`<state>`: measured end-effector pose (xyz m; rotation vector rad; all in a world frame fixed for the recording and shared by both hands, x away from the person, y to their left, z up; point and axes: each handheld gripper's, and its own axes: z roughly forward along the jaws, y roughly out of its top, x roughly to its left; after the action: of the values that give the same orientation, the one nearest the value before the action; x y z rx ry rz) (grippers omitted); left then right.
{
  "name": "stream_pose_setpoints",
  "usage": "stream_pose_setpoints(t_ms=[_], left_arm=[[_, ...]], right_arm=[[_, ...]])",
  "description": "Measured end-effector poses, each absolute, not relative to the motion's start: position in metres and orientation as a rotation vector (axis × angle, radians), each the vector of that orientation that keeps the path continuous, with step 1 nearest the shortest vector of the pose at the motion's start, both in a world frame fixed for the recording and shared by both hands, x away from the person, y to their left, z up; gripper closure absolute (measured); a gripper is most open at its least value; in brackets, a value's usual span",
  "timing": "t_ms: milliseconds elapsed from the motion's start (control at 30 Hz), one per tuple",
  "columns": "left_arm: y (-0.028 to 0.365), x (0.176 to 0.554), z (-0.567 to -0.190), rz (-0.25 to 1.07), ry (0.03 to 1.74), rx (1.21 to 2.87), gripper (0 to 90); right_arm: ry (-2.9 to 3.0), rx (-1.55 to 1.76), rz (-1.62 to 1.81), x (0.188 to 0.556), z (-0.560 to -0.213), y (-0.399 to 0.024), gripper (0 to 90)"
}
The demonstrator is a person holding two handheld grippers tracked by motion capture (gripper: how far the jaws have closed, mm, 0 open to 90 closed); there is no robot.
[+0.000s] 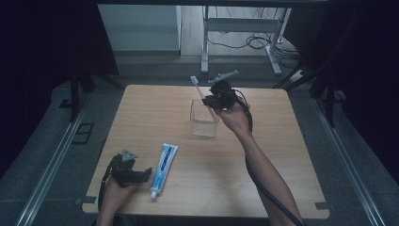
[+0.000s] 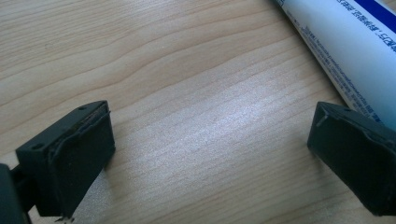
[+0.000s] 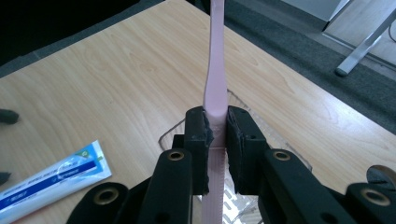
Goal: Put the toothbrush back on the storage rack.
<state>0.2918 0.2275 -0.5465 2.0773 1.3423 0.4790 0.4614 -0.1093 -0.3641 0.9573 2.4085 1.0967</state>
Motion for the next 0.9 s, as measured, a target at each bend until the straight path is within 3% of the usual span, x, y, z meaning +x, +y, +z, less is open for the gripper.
stream_pose_setpoints(t_ms=[900], left_arm=[[0.228, 0.292, -0.546, 0.476, 1.342, 2.081, 0.6]], right_arm=[[2.318, 0.988, 1.158, 0.483, -0.393, -0.102, 78.2]])
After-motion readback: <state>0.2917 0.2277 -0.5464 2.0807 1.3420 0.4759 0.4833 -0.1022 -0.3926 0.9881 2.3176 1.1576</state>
